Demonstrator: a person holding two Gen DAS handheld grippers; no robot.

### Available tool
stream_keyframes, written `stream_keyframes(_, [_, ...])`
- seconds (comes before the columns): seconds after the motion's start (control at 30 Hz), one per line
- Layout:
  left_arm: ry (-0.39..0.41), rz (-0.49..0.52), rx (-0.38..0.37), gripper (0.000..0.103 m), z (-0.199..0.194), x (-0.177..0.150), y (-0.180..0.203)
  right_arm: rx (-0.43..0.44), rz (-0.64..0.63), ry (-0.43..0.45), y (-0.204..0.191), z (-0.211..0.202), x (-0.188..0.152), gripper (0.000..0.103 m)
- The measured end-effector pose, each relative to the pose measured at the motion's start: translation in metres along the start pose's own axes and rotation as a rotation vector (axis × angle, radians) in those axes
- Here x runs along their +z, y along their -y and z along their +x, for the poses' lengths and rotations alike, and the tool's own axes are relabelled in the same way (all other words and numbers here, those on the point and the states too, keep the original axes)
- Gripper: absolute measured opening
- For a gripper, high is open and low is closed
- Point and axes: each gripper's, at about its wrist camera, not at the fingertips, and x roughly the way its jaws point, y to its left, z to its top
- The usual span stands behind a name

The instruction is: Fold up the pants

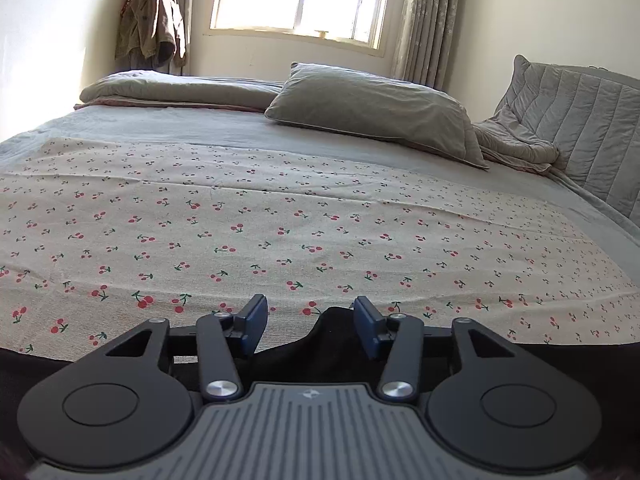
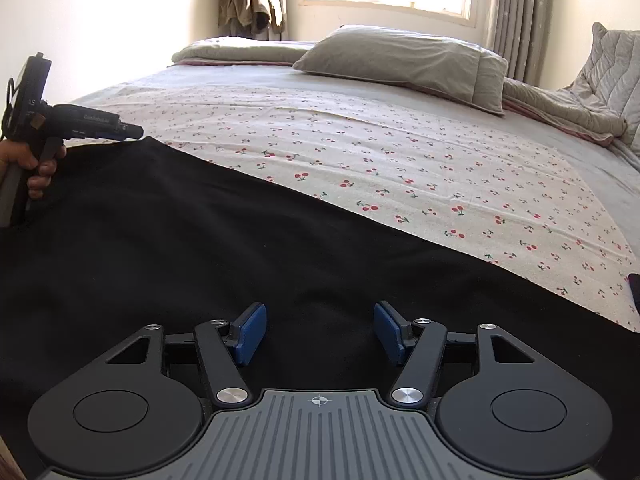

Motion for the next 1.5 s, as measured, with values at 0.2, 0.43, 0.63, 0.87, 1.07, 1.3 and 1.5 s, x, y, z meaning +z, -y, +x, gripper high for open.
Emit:
stream_keyframes(0.2, [-0.033,0.042,-0.043,0.080,-0.037,-0.004,0.031,-0.051,0.037,-0.018,0.014,-0.016,-0.004,0.068])
stream_keyframes(0.43, [-0.110,0.090,-0.119,0.093,-0.065,-0.029,0.070,-0.067,0.161,-0.018,0.044,-0.044,-0.015,0.077])
stream_keyframes(0.63, [-0.163,0.117,-0.156,0.101,-0.082,-0.046,0.099,-0.097,0.240,-0.052,0.062,-0.057,-0.024,0.078])
stream_keyframes(0.87, [-0.159,0.096,-0.198,0.103,-0.090,-0.060,0.119,-0.184,0.338,-0.062,0.089,-0.074,-0.038,0.082])
stream_keyframes(1.07, [-0.150,0.042,-0.236,0.103,-0.084,-0.079,0.120,-0.269,0.392,-0.079,0.121,-0.084,-0.058,0.082])
stream_keyframes(1.3, [-0.169,0.068,-0.249,0.103,-0.074,-0.089,0.125,-0.337,0.491,-0.116,0.163,-0.096,-0.086,0.082])
stream_keyframes(1.5, [-0.159,0.210,-0.206,0.103,-0.077,-0.101,0.140,-0.280,0.574,-0.090,0.181,-0.104,-0.102,0.080])
